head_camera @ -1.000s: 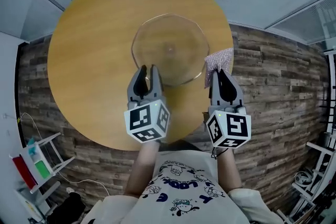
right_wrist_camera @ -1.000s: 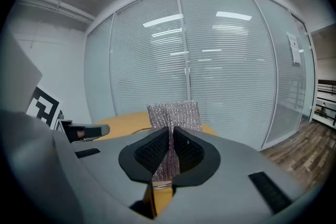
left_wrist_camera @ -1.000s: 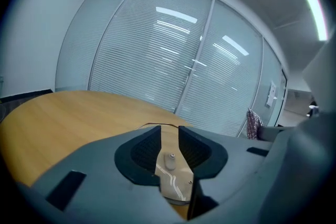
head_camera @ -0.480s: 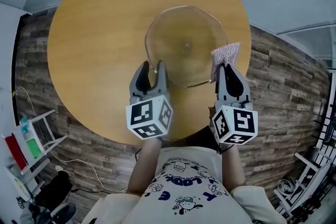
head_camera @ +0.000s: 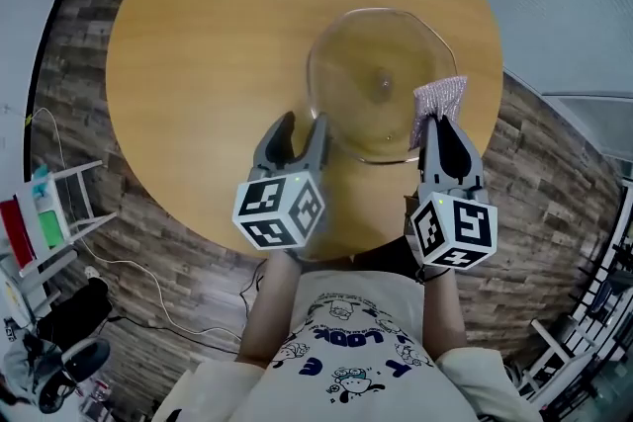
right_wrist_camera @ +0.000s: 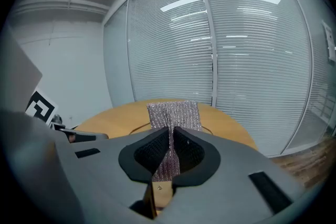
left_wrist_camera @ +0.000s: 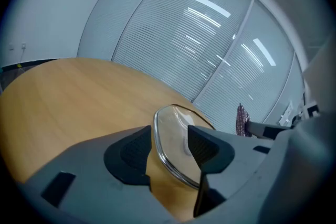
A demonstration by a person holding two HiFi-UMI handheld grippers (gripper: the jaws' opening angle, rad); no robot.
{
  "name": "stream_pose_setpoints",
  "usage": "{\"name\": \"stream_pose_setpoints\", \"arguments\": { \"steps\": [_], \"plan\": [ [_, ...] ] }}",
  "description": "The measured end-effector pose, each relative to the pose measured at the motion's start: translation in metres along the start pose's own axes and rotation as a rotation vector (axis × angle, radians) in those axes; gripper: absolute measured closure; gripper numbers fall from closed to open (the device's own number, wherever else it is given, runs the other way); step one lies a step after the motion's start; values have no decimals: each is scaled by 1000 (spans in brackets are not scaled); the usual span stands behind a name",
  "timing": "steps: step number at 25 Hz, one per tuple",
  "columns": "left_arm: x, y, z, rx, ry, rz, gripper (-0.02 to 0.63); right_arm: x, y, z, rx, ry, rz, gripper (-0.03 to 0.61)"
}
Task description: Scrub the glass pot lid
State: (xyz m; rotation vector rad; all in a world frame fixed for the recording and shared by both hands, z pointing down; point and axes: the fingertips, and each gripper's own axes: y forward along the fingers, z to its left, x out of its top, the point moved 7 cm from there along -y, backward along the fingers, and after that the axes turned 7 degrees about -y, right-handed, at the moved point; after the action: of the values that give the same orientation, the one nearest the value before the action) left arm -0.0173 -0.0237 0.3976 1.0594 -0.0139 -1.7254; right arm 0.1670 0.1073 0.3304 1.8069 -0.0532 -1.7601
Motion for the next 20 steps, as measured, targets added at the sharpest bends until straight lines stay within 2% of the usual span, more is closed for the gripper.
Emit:
{"name": "stream_pose_setpoints", "arguments": {
  "steps": [5,10,20],
  "plan": [
    [-12,-1,10,27,-140,7,405,1,16,-1,100,-27,11,535],
    [-19,3,15,17,-267,-29,405,5,38,-13,182,-46,17,535],
    [-37,18,16,74,-406,-55,405,1,74,-28,339,-102,78,535]
  ]
}}
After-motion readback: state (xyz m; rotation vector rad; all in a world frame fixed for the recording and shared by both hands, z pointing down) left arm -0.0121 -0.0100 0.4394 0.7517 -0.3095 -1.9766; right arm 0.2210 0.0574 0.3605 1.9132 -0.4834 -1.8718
